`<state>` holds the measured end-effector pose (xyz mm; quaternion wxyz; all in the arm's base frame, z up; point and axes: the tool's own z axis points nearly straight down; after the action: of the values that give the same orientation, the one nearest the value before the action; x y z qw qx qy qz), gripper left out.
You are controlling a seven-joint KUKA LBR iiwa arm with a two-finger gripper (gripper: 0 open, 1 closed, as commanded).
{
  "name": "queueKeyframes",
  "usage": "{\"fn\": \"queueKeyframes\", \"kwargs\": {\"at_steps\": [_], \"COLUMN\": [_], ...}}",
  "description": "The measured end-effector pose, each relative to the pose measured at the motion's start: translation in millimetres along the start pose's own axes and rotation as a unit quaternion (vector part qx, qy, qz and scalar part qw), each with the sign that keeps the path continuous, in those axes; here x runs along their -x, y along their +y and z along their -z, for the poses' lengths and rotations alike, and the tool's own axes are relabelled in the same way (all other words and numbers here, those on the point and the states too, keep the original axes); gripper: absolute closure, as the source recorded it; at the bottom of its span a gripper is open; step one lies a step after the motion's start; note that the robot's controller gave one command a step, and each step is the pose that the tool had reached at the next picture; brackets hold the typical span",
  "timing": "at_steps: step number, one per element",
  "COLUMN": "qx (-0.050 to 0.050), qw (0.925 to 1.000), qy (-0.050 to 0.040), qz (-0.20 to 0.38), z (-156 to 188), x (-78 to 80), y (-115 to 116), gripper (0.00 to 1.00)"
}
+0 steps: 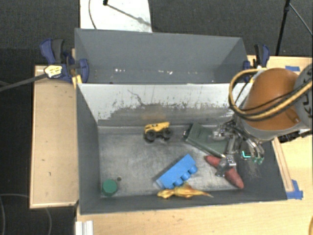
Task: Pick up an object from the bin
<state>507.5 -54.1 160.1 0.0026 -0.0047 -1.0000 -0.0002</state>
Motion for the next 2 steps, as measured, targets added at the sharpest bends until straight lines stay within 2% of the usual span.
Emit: {"fn": "queueKeyframes", "kwargs": {"at_steps": [1,2], "qx": [0.0,0.0], "qw": [1.0,1.0], "qy": [-0.0039,-0.0039], "qz": [0.002,0.002], "z": [3.8,3.8], "x": [1.9,1.9], "y": [0.2,0.2], "gripper": [1.0,1.0]}}
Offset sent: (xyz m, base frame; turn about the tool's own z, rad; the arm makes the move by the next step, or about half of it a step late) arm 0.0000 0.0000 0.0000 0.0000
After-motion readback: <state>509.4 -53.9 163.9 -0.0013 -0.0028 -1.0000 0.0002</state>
